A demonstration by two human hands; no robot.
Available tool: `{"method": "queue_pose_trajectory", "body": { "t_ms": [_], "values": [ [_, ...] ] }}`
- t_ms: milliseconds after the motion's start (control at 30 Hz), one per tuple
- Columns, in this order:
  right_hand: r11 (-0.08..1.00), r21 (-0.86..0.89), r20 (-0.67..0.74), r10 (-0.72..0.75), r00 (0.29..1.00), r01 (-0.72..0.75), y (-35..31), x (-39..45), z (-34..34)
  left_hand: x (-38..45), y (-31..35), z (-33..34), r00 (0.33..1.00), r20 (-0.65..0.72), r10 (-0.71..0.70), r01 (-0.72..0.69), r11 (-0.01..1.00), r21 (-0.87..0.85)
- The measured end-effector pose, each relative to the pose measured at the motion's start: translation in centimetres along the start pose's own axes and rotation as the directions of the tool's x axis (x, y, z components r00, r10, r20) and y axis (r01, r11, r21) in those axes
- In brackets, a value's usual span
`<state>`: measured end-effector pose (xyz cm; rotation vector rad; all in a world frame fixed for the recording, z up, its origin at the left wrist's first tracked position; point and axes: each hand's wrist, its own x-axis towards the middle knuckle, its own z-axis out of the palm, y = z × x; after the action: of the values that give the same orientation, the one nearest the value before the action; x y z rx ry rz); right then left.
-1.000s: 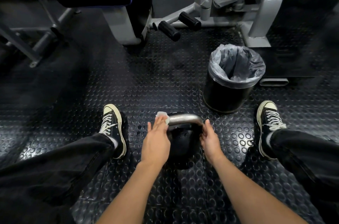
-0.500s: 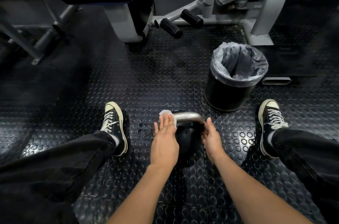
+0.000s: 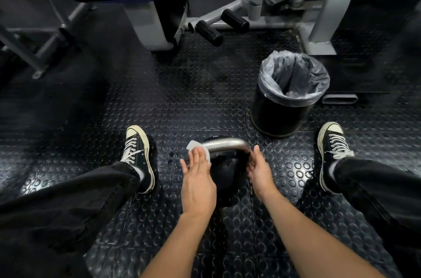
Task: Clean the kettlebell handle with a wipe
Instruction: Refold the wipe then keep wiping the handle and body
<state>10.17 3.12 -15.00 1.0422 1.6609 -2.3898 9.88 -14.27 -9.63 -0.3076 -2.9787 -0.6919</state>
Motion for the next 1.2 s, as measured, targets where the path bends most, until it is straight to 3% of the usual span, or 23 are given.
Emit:
{"method": "queue_pose_trajectory", "body": {
  "t_ms": [567,767,867,1200],
  "values": [
    [1.0,-0.001,-0.016,-0.004,1.0,0.004,-0.2,-0.5,0.2,1.6,1.2,0.5,0.999,-0.002,0.034,-0.033,0.999,0.01],
    [0.999,-0.034,0.003,-0.029,1.0,0.029,-0.2,-0.3,0.3,-0.1,0.7,0.1,0.999,0.015,-0.033,0.033,0.999,-0.024],
    [0.999,-0.044,0.004,-0.022,1.0,0.022,-0.1,-0.4,0.4,1.1,1.2,0.1,0.999,-0.009,0.034,-0.033,0.998,0.06],
    [0.999,-0.037,0.014,-0.015,1.0,0.015,-0.2,-0.7,0.3,2.7,1.7,-1.0,0.994,0.095,0.056,-0.066,0.993,0.103]
  ]
}}
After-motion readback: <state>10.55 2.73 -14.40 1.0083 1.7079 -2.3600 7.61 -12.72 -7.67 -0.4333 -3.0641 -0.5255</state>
